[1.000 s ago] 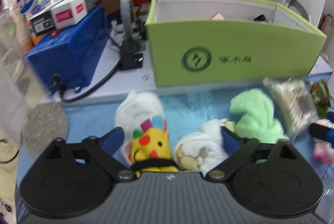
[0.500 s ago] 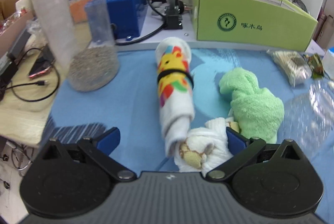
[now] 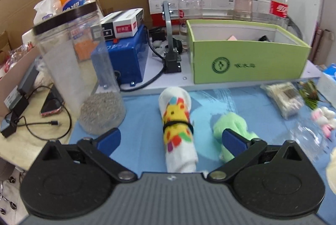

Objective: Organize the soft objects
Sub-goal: 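Move left tool to flower-print sock roll while right tool approaches knotted towel, then close left tool on sock roll while right tool grasps white-pink knotted towel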

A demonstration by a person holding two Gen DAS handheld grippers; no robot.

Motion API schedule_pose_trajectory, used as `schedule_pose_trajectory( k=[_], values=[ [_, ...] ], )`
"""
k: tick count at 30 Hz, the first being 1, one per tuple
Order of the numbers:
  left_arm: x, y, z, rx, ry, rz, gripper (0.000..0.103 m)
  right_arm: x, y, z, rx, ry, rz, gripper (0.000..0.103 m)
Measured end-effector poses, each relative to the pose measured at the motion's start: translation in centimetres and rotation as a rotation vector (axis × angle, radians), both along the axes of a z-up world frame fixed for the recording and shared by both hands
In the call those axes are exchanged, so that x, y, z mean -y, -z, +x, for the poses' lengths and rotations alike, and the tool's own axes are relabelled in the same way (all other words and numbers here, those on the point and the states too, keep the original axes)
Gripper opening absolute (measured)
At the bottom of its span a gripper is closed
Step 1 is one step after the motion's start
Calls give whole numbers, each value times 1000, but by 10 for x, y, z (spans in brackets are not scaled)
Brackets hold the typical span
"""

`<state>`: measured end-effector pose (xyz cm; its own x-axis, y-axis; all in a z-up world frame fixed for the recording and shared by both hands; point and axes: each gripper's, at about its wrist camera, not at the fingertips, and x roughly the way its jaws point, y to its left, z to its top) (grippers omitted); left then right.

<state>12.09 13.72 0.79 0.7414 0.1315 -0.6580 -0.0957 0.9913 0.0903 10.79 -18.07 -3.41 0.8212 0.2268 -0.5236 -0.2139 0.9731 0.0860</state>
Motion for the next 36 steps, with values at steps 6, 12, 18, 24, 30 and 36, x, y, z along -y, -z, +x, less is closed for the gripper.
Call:
schedule_pose_trajectory(
  k=[6, 12, 18, 24, 30, 36],
  values=[
    [-16, 26, 44, -91, -59, 17, 102, 1, 9, 1, -39, 6, -46, 68],
    [-23, 41, 50, -133, -65, -38, 102, 0, 15, 26, -63, -1, -87, 68],
    [-28, 46, 50, -156, -52, -66, 101, -23, 27, 61, -98, -56, -112, 70],
    [-40, 44, 52, -186, -29, -118, 71, -15, 33, 56, -43, -62, -78, 71],
    [-46, 33, 46, -178, -44, -143, 31, -13, 32, 56, -25, -70, -62, 41],
    [-47, 6, 26, -114, -41, -138, 31, -2, 22, 40, -17, -102, 38, 23]
  ],
)
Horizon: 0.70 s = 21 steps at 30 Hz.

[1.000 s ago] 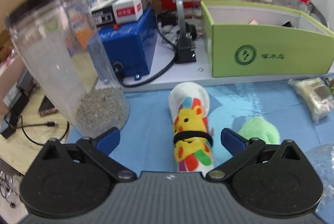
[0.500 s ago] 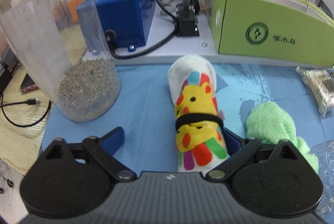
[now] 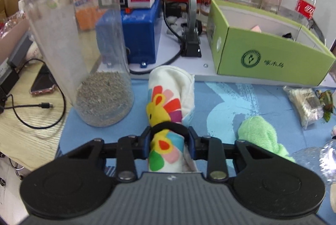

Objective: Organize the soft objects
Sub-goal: 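Close left tool on sock roll while right tool grasps white-pink knotted towel, then carry sock roll and knotted towel into green box and open both tools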

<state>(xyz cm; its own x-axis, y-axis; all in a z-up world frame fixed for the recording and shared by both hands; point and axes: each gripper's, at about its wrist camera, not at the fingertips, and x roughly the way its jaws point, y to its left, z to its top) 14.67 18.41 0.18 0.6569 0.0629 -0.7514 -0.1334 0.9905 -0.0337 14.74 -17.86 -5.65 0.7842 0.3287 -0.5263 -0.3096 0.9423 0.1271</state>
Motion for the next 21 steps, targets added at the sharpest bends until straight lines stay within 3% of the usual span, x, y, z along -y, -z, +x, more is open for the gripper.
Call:
schedule_pose_trajectory(
  k=[7, 14, 20, 21],
  values=[
    [24, -46, 16, 95, 83, -48, 31, 2, -53, -2, 138, -43, 111, 23],
    [69, -93, 94, 191, 167, -51, 31, -17, -112, 81, 266, -69, 122, 23],
    [94, -81, 166, 134, 173, 5, 32, -49, -114, 165, 201, -117, 107, 25],
    [95, -76, 175, 122, 168, 13, 38, -54, -110, 176, 179, -129, 107, 27]
  ],
)
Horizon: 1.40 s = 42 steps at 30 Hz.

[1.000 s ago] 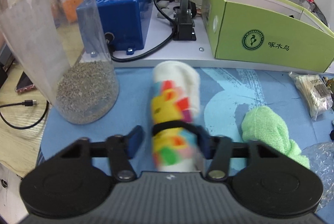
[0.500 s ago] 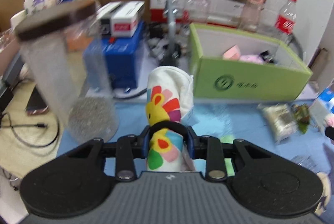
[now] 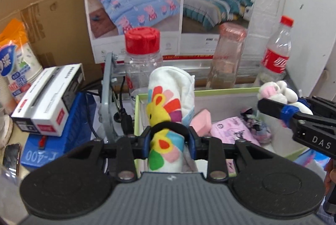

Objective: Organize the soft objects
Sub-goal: 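Carry sock roll and knotted towel into green box and open both tools, then move left tool to white knotted cloth while right tool approaches green tasseled pouch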

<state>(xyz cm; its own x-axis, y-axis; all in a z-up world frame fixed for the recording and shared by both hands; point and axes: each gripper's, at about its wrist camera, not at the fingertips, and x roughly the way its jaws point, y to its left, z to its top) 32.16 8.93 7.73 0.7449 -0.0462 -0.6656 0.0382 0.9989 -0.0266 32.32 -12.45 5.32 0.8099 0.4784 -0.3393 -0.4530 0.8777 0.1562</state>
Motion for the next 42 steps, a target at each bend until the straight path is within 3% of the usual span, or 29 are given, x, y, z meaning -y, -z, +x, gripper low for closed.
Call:
schedule_pose_trajectory(
  k=[1, 3, 5, 14, 22, 30, 38, 42],
  values=[
    [0, 6, 8, -9, -9, 14, 43, -4, 5, 8, -12, -4, 7, 28],
    [-1, 13, 16, -11, -30, 33, 76, -9, 15, 23, -58, -5, 23, 30],
    [-4, 15, 16, 4, -37, 33, 76, -14, 21, 32, -118, 10, 12, 34],
    [-14, 12, -11, 23, -43, 26, 76, -8, 14, 13, -50, 31, 6, 48],
    [-32, 16, -89, 49, -70, -2, 78, 27, 25, -62, -55, 121, -72, 54],
    [-52, 48, -160, -25, -135, 43, 80, 52, 71, -137, -149, 200, -102, 56],
    [-82, 70, -224, -89, -204, 29, 80, 63, 105, -200, -220, 222, -71, 56],
    [-78, 75, -246, -104, -169, 47, 80, 74, 111, -228, -249, 251, -63, 57]
  ],
)
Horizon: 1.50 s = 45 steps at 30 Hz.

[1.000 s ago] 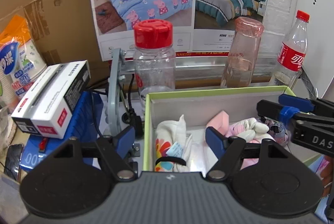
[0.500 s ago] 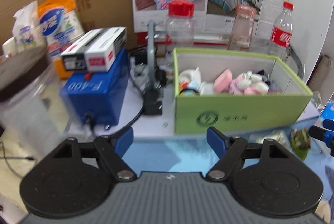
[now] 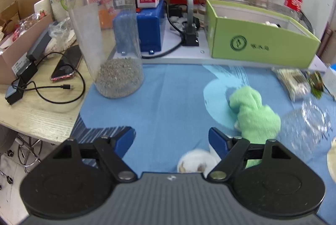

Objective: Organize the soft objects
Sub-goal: 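Move left tool to white knotted cloth while right tool approaches green tasseled pouch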

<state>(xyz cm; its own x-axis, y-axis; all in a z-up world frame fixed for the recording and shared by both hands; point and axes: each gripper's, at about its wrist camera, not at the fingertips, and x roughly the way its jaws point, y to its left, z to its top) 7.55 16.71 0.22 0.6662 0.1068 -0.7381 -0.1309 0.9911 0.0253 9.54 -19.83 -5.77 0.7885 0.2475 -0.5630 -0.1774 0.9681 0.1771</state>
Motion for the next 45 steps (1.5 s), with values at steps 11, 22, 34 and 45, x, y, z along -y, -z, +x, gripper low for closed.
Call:
schedule_pose_trajectory(
  k=[11, 22, 34, 45],
  values=[
    [25, 5, -7, 0, 49, 38, 81, 12, -12, -25, 36, 7, 112, 58],
    [-3, 27, 10, -13, -60, 65, 102, 11, -15, -27, 34, 3, 102, 58],
    [-8, 6, 6, 48, -67, -22, 101, -3, -33, 38, 86, -38, 4, 59],
    [-18, 14, 13, 11, -37, -58, 101, -32, -14, 152, 21, -110, -178, 59]
  ],
)
